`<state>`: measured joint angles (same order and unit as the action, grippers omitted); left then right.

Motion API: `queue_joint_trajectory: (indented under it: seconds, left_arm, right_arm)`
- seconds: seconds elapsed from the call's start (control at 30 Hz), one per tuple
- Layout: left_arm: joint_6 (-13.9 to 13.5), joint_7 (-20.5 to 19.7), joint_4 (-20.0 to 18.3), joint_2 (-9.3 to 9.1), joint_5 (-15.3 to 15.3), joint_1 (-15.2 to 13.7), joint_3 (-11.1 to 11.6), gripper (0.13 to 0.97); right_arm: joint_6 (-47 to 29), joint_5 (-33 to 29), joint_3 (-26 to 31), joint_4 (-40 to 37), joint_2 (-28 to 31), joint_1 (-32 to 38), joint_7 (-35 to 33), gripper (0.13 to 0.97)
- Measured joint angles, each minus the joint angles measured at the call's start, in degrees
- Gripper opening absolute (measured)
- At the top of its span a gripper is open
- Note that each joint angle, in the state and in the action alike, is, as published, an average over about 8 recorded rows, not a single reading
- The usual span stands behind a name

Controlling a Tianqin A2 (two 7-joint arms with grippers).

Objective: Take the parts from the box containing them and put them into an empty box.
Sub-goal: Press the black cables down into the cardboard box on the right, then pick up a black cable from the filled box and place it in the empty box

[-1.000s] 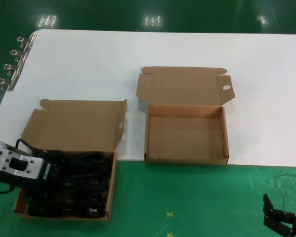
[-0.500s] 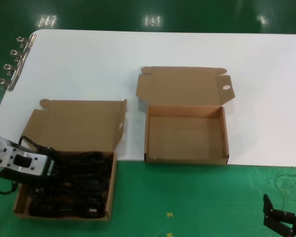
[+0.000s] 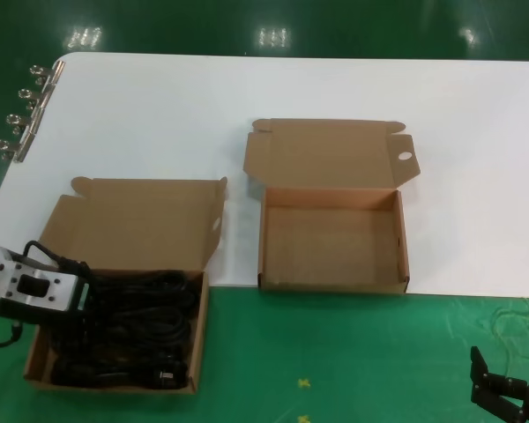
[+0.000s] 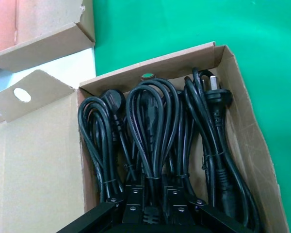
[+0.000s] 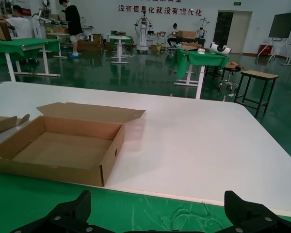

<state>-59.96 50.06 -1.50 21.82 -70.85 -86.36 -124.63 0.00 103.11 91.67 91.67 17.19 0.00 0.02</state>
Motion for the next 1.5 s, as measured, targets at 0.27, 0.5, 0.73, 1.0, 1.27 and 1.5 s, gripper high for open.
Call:
queue_joint_trajectory:
  seconds: [0.27, 0.5, 0.73, 1.0, 1.27, 1.5]
  left_arm:
    - [-0.98, -0.17, -0.16, 0.09, 0.12, -0.84, 0.1, 0.21]
    - [-4.6, -2.1, -2.97, 0.51, 0.18, -2.32, 0.06, 0.206]
    - [-6.6, -6.01, -7.48, 0.02, 0.01, -3.6, 0.15, 0.206]
    - [-3.97, -8.7, -5.55, -4.91, -0.5, -6.32, 0.69, 0.206]
    - [1.49, -10.12, -1.27, -11.18, -0.77, -8.26, 1.12, 0.206]
    - [7.25, -11.02, 0.18, -16.42, -1.26, -8.04, 1.76, 0.206]
  right_arm:
    - [0.0, 0.0, 0.0, 0.0, 0.0, 0.0, 0.0, 0.966]
    - [0.0, 0.0, 0.0, 0.0, 0.0, 0.0, 0.0, 0.966]
    - [0.0, 0.0, 0.0, 0.0, 0.0, 0.0, 0.0, 0.966]
    - [0.0, 0.0, 0.0, 0.0, 0.0, 0.0, 0.0, 0.966]
    - [0.0, 0.0, 0.0, 0.0, 0.0, 0.0, 0.0, 0.966]
    - [0.0, 0.01, 0.0, 0.0, 0.0, 0.0, 0.0, 0.966]
